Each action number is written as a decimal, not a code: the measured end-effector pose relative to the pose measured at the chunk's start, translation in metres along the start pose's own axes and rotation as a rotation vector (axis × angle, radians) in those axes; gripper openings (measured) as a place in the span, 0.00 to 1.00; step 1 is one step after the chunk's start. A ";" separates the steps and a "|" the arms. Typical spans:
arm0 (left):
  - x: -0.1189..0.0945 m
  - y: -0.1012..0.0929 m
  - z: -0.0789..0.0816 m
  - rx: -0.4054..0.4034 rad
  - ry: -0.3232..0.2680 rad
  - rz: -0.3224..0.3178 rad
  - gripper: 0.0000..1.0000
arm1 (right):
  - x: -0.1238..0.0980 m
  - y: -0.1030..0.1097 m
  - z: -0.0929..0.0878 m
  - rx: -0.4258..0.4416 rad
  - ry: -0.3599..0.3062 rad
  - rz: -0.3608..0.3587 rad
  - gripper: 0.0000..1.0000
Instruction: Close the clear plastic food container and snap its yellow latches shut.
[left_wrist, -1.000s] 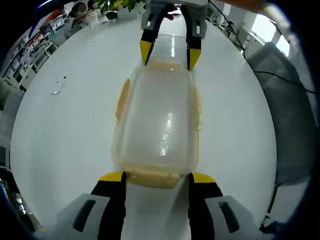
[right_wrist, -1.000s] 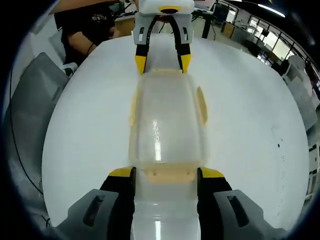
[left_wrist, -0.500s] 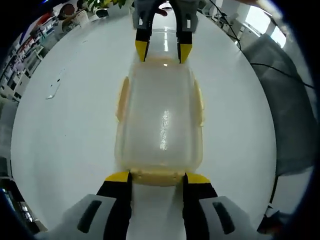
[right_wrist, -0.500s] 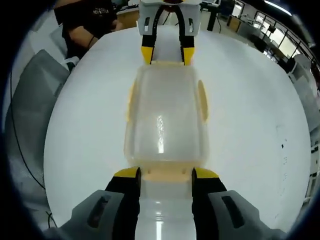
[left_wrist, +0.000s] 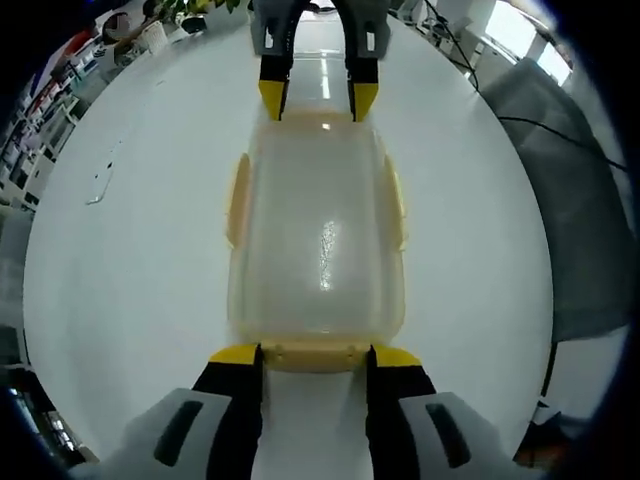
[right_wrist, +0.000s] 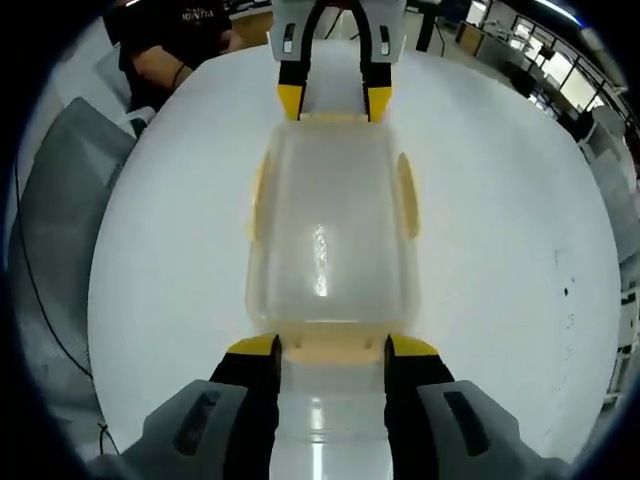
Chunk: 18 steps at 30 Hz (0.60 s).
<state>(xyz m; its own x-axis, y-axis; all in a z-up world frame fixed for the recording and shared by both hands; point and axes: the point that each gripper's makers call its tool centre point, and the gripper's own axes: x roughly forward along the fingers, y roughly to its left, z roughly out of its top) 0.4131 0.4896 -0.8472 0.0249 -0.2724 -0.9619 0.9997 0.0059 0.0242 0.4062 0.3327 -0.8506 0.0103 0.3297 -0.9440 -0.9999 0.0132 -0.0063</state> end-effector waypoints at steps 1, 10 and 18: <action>0.000 0.000 0.000 0.000 0.000 -0.001 0.35 | 0.000 0.000 0.000 0.002 0.006 -0.004 0.38; 0.000 0.001 0.000 -0.002 -0.016 -0.001 0.35 | 0.000 0.001 0.001 -0.023 0.093 -0.031 0.39; 0.000 -0.001 0.000 -0.002 -0.026 -0.002 0.34 | 0.001 0.002 0.001 -0.018 0.155 -0.026 0.38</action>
<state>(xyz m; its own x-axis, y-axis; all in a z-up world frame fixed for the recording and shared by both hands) 0.4122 0.4898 -0.8470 0.0231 -0.2972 -0.9545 0.9997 0.0075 0.0219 0.4038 0.3342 -0.8509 0.0360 0.1799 -0.9830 -0.9993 0.0022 -0.0362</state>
